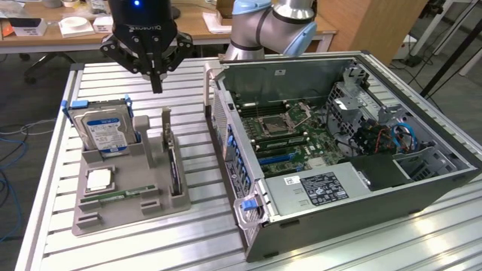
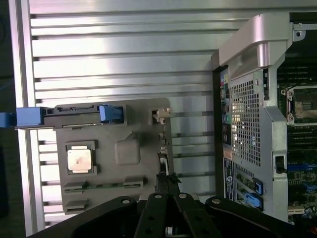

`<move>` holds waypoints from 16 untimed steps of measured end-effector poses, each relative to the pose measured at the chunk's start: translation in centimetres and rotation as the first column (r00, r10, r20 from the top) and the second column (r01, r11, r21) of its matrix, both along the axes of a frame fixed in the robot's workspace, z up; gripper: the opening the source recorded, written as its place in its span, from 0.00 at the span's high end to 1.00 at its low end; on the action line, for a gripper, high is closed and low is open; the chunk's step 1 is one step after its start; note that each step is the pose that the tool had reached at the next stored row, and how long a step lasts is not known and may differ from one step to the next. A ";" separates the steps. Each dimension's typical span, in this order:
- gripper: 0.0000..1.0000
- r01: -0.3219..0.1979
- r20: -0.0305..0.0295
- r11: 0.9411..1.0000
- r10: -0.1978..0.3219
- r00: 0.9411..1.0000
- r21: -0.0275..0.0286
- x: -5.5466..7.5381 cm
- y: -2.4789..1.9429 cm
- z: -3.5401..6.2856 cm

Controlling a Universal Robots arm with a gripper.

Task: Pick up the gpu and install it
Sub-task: 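Reach for the gpu, then pick up the gpu and move the gpu toward the slot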

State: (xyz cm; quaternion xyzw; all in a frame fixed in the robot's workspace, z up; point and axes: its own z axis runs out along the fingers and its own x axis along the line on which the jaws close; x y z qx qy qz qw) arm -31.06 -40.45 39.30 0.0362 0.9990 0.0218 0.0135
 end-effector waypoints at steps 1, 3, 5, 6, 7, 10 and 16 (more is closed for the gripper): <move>0.89 0.000 0.000 1.000 0.000 1.000 0.000 0.0 0.00 0.00; 0.89 0.000 0.000 1.000 0.000 1.000 0.000 0.0 0.00 0.00; 0.89 0.000 0.000 1.000 0.000 1.000 0.000 0.0 0.00 0.00; 0.89 0.000 0.000 1.000 0.000 1.000 0.000 0.0 0.00 0.00; 0.89 0.000 0.000 1.000 0.000 1.000 0.000 0.0 0.00 -0.01; 0.89 0.000 0.000 1.000 0.000 1.000 0.000 0.0 0.00 -0.01; 0.89 0.000 0.000 1.000 0.000 1.000 0.000 0.0 0.00 -0.01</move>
